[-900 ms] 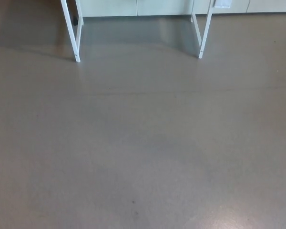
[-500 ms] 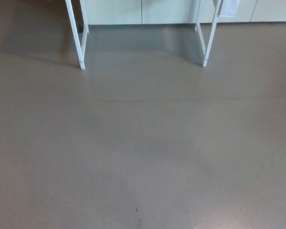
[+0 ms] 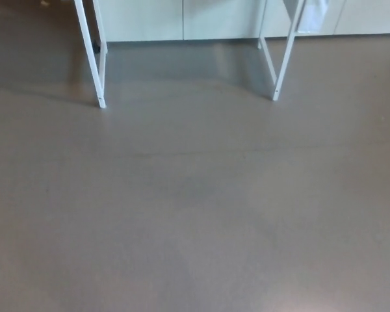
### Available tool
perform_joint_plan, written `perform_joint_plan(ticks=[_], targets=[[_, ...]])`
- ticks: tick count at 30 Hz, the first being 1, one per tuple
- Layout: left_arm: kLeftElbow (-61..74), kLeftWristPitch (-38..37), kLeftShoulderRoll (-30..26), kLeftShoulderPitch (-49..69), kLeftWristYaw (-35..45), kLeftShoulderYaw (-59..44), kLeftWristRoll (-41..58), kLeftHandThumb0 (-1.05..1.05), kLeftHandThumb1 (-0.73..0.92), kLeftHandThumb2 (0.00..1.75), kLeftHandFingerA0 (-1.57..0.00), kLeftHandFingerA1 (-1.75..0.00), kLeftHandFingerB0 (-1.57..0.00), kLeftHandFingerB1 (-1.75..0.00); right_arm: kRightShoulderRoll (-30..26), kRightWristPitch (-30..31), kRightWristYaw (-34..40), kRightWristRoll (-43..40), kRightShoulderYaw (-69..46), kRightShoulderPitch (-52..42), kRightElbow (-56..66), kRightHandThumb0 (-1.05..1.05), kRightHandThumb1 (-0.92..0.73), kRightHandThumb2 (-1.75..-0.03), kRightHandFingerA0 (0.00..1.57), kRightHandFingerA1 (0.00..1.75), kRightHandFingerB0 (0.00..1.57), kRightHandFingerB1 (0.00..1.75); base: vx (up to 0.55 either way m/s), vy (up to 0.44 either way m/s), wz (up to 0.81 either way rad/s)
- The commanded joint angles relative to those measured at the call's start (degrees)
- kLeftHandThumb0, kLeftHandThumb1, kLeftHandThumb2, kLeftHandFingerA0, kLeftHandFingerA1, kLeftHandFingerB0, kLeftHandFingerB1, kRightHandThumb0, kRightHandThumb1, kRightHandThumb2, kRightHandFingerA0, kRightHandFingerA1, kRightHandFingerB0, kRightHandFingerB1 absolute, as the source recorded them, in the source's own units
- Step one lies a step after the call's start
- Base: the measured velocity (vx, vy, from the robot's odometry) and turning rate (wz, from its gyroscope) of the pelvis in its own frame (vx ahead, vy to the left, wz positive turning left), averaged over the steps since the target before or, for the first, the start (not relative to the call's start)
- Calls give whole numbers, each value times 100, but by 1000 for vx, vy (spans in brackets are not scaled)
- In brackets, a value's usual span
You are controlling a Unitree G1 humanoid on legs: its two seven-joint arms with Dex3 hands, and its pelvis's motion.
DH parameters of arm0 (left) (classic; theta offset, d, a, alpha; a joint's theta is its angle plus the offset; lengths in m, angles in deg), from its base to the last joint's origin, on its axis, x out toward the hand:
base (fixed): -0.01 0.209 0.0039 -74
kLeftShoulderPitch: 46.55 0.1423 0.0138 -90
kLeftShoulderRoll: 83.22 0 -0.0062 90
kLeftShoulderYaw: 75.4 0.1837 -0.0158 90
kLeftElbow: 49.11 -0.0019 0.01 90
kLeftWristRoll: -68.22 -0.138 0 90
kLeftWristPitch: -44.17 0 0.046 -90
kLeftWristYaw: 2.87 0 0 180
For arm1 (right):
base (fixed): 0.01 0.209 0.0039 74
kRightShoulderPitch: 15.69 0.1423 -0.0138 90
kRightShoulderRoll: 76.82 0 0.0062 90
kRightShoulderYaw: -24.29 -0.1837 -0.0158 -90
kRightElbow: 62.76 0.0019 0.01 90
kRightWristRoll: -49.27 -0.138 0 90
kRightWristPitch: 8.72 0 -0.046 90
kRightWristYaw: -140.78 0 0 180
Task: The robot walks towards a desk on which a file tray is kept in the middle and a cube is kept to its right. The robot lifts the cube using its right hand and places it on the file tray.
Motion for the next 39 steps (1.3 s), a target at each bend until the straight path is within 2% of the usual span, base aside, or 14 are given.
perform_joint_plan(ticks=[1, 10, 11, 15, 16, 17, 18, 23, 24, 25, 27, 31, 33, 39], targets=[[22, 0, -68, -7, 128, 8, 52, -85, 79, 111, 0, -29, 0, -15, -649, 232, -107, 678, 496, -276, 725, -91, -70, -104, 43, 56, 16, 44, 403, -254, -73], [158, 109, -46, 63, 107, 14, 70, -84, 78, 109, 0, -26, 0, -15, -522, -575, 77, 699, 939, 176, -106, -89, -69, -108, 24, 56, 7, 31, 332, -89, 10], [178, 152, -31, 70, 107, -33, 124, -85, 77, 110, 0, -30, 0, -17, -364, -425, 303, 35, 284, -167, 193, -56, -71, -61, 61, 68, 56, 46, 329, 45, -17], [338, 75, -84, 164, 77, 80, -8, -81, 79, 111, 0, -31, 0, -20, -32, -58, 592, -810, -961, -829, 940, -56, -71, -61, 61, 68, 56, 46, 379, 98, -19], [358, 116, -91, 158, 60, 107, -35, -82, 78, 113, 0, -36, 0, -21, 59, 787, 469, -917, -1310, -1443, 2284, -70, -75, -62, 40, 72, 40, 42, 479, 162, -13], [263, 24, -88, 123, 77, 106, -26, -81, 78, 112, 0, -36, 0, -23, -677, 155, 415, 925, 390, -767, 1267, -66, -71, -103, 54, 58, 31, 50, 513, 204, 23], [174, 65, -94, 66, 59, 123, -42, -83, 77, 112, 0, -35, 0, -21, -348, -613, -356, 186, 30, -29, 3, -87, -62, -99, 35, 58, 4, 28, 439, 207, -84], [35, -43, -106, -2, 136, 98, 28, -82, 78, 111, 0, -33, 0, -20, -351, -969, -32, 446, 405, 129, -396, -98, -74, -111, 33, 60, 5, 30, 382, 165, -24], [31, -31, -100, -6, 129, 91, 37, -83, 78, 112, 0, -32, 0, -20, -546, -851, -49, 505, 450, -154, 119, -82, -82, -65, 54, 45, 23, 33, 264, 121, 9], [65, -16, -95, 11, 115, 92, 33, -83, 79, 113, 0, -32, 0, -20, -812, -626, -149, 685, 605, -458, 806, -84, -71, -105, 33, 58, 4, 34, 268, 83, 13], [117, 1, -70, 52, 131, 25, 105, -83, 77, 111, 0, -32, 0, -21, -542, -820, -108, 729, 818, 33, -39, -86, -89, -68, 29, 44, 11, 23, 299, 11, 5], [127, -56, -111, 46, 73, 181, -76, -83, 78, 114, 0, -36, 0, -23, -388, -842, -47, 570, 785, 262, -416, -86, -89, -68, 29, 44, 11, 23, 365, -104, 19], [178, 57, -102, 36, 65, 169, -49, -80, 78, 112, 0, -35, 0, -24, -104, 714, 381, -834, -1019, -1319, 1960, -60, -76, -63, 36, 71, 42, 43, 486, -115, 36], [139, 64, -103, -10, 40, 114, -18, -84, 77, 112, 0, -36, 0, -21, 198, 151, 39, -1227, -1693, -713, 847, -64, -71, -61, 42, 65, 53, 49, 381, -61, 17]])
